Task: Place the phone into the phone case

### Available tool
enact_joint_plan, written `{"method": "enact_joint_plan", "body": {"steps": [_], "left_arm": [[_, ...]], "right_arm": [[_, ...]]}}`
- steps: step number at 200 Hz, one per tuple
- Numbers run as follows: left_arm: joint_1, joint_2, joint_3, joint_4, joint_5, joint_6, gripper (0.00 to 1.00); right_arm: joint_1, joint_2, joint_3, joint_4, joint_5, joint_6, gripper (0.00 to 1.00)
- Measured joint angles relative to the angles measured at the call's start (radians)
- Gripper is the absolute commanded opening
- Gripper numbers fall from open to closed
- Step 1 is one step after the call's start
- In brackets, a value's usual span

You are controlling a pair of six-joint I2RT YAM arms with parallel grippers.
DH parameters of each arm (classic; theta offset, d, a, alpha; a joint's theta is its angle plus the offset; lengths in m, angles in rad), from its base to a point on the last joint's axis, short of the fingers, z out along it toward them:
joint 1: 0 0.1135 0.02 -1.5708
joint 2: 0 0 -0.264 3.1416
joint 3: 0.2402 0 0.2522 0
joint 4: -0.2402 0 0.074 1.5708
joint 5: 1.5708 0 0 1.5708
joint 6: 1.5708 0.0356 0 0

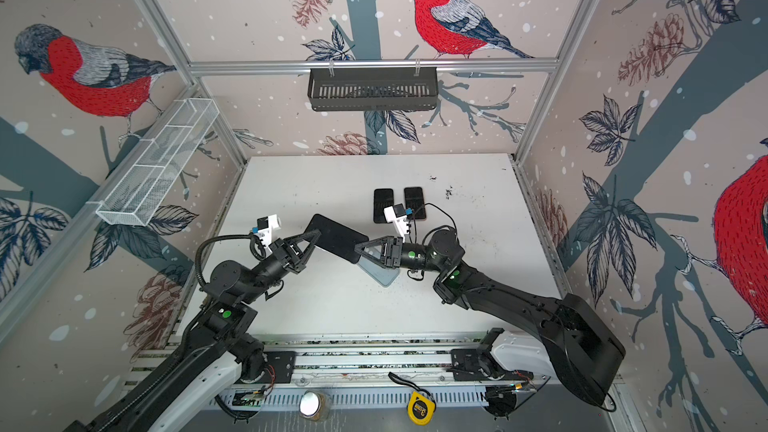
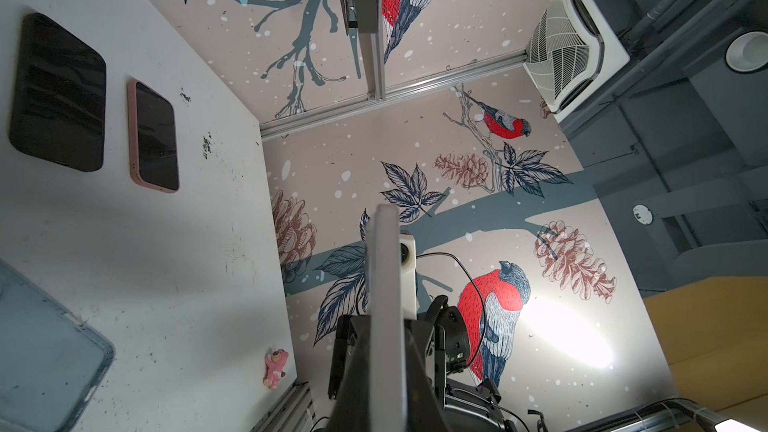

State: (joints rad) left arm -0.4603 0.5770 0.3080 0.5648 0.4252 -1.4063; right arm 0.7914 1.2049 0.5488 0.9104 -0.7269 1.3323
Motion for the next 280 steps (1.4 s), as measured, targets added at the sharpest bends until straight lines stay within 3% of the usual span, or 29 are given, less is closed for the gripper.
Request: {"method": "enact_joint_plan", "body": {"steps": [47, 72, 85, 118, 154, 204, 246, 280], "left_arm": [[0.000, 0.001, -0.001, 0.003, 0.017, 0.002, 0.20], [0.000, 0.012, 0.010, -0.040, 0.021, 0.021, 0.53], [0.000, 0.025, 0.040, -0.090, 0.028, 0.055, 0.61], [0.000, 0.115, 0.161, -0.285, 0.042, 0.205, 0.60], [-0.005, 0.372, 0.275, -0.486, 0.013, 0.404, 0.59], [-0.006, 0.747, 0.339, -0.474, -0.010, 0.557, 0.59], [-0.002, 1.046, 0.499, -0.406, 0.021, 0.645, 0.58], [-0.001, 1.171, 0.550, -0.367, 0.063, 0.673, 0.58]], "right_arm": [[-0.004, -0.069, 0.033, -0.182, 0.064, -0.106, 0.07], [-0.039, -0.112, 0.037, -0.254, 0.106, -0.153, 0.04], [-0.074, -0.140, 0.037, -0.305, 0.113, -0.170, 0.04], [-0.240, -0.247, 0.043, -0.504, 0.136, -0.259, 0.04], [-0.394, -0.281, 0.045, -0.775, 0.142, -0.389, 0.03], [-0.383, -0.259, -0.071, -0.908, 0.057, -0.438, 0.04], [-0.364, -0.227, -0.147, -0.856, 0.007, -0.360, 0.04], [-0.362, -0.156, -0.156, -0.803, -0.013, -0.332, 0.03]]}}
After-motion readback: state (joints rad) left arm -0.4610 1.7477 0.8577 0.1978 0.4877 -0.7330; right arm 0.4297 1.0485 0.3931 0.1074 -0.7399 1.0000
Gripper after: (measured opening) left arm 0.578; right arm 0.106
